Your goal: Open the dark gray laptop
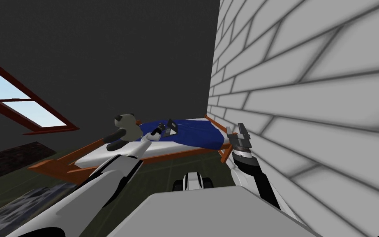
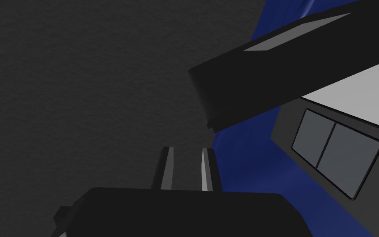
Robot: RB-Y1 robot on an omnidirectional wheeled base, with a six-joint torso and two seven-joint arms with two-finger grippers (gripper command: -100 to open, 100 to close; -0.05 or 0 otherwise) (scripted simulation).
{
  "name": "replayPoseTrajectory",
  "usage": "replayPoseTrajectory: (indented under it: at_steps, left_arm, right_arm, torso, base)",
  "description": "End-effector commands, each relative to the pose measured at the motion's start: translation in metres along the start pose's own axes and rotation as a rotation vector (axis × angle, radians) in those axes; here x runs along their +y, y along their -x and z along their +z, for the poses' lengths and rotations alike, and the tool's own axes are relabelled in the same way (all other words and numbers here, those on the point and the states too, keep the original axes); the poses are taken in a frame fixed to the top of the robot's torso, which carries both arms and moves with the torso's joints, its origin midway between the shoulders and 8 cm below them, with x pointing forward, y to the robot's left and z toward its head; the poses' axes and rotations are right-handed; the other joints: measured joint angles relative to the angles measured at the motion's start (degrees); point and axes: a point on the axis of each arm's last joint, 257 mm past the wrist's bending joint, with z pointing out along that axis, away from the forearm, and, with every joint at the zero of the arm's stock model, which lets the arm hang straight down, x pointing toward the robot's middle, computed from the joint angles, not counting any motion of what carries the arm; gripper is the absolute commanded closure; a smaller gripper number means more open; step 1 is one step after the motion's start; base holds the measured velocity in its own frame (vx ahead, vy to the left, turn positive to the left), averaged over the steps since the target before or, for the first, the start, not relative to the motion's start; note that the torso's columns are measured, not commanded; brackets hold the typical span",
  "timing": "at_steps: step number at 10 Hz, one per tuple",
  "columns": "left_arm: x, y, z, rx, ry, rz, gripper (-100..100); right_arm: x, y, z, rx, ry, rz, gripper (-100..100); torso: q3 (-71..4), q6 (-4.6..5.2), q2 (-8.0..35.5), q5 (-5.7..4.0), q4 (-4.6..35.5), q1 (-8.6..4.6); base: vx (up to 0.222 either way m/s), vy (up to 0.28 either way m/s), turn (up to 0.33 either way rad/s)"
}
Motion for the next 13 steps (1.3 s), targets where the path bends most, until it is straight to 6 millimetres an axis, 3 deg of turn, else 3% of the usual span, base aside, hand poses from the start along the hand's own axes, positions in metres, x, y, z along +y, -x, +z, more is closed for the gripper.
replayPoseTrajectory:
  at_steps: [1, 4, 6, 7, 10, 12, 13]
  left_arm:
    - [0.002, 0.012, -0.003, -0.022, -0.008, -0.053, -100]
    - [0.004, 0.03, -0.008, -0.055, -0.02, -0.126, -100]
    - [0.003, 0.028, -0.007, -0.051, -0.017, -0.112, -100]
    - [0.003, 0.028, -0.007, -0.051, -0.017, -0.112, 100]
    - [0.033, 0.012, -0.016, -0.032, -0.037, -0.287, 100]
    - [0.032, 0.014, -0.017, -0.032, -0.035, -0.287, 100]
    - [0.032, 0.019, -0.015, -0.048, -0.015, -0.265, -100]
  right_arm:
    - [0.0, 0.0, 0.0, 0.0, 0.0, 0.0, 0]
    - [0.0, 0.0, 0.0, 0.0, 0.0, 0.0, 0]
    - [0.0, 0.0, 0.0, 0.0, 0.0, 0.0, 0]
    - [0.0, 0.0, 0.0, 0.0, 0.0, 0.0, 0]
    - [0.0, 0.0, 0.0, 0.0, 0.0, 0.0, 0]
    - [0.0, 0.0, 0.0, 0.0, 0.0, 0.0, 0]
    - [0.0, 0.0, 0.0, 0.0, 0.0, 0.0, 0]
  torso:
    - [-0.04, 0.05, -0.06, -0.06, -0.02, -0.16]
    - [0.07, 0.02, 0.12, 0.05, 0.04, 0.21]
    - [0.03, 0.1, 0.07, 0.13, 0.02, 0.5]
    - [0.05, 0.07, 0.09, 0.15, 0.03, 0.51]
    - [0.03, 0.04, 0.05, 0.1, 0.03, 0.39]
    - [0.01, 0.03, 0.03, 0.06, 0.01, 0.21]
    - [0.0, 0.04, 0.02, -0.03, 0.01, -0.06]
  base:
    - [0.076, -0.178, 0.093]
    - [0.031, -0.176, 0.104]
    - [0.012, -0.043, 0.02]
    - [0.0, -0.006, 0.0]
    - [0.007, 0.107, 0.03]
    - [0.002, 0.087, 0.013]
    - [-0.006, -0.001, -0.058]
